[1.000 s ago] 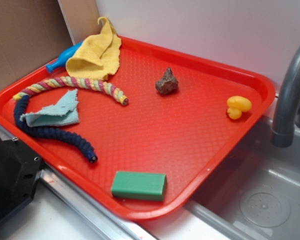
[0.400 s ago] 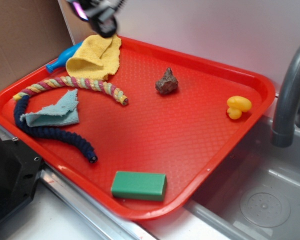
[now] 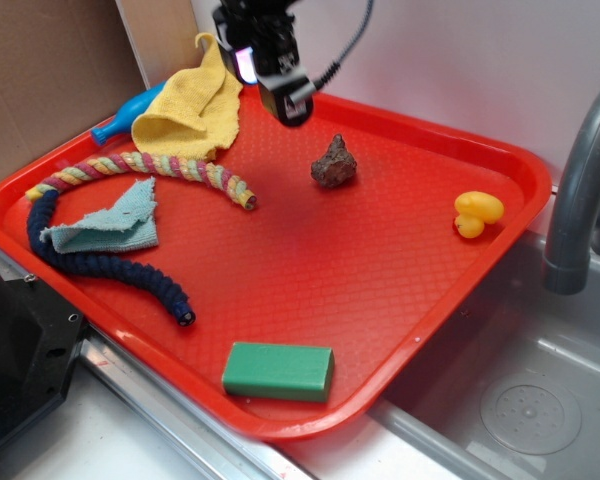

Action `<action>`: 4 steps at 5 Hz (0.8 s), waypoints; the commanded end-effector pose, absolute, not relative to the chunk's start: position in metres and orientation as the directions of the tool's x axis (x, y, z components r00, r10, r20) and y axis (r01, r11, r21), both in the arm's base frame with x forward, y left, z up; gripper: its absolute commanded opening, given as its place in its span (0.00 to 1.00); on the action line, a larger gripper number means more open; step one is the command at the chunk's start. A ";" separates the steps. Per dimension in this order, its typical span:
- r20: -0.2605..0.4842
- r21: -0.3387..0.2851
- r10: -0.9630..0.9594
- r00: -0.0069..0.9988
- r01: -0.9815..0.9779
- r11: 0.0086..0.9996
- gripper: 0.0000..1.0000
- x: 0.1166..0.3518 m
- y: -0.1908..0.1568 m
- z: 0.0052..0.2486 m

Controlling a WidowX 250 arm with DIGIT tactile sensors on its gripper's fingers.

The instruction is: Grab the rock.

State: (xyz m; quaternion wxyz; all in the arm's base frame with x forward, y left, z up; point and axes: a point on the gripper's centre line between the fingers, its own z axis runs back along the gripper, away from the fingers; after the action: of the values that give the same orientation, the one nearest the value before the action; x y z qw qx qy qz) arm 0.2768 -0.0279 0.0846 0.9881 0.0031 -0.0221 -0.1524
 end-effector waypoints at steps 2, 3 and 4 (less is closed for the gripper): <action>0.113 -0.018 -0.351 0.930 0.355 0.935 1.00 0.308 -0.055 0.045; 0.083 0.005 -0.368 0.926 0.368 0.930 1.00 0.316 -0.060 0.034; 0.103 0.001 -0.386 0.917 0.388 0.922 0.95 0.311 -0.064 0.037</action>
State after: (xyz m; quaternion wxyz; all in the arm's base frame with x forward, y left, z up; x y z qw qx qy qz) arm 0.3070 -0.0551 0.0205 0.9834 -0.0099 -0.0209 -0.1801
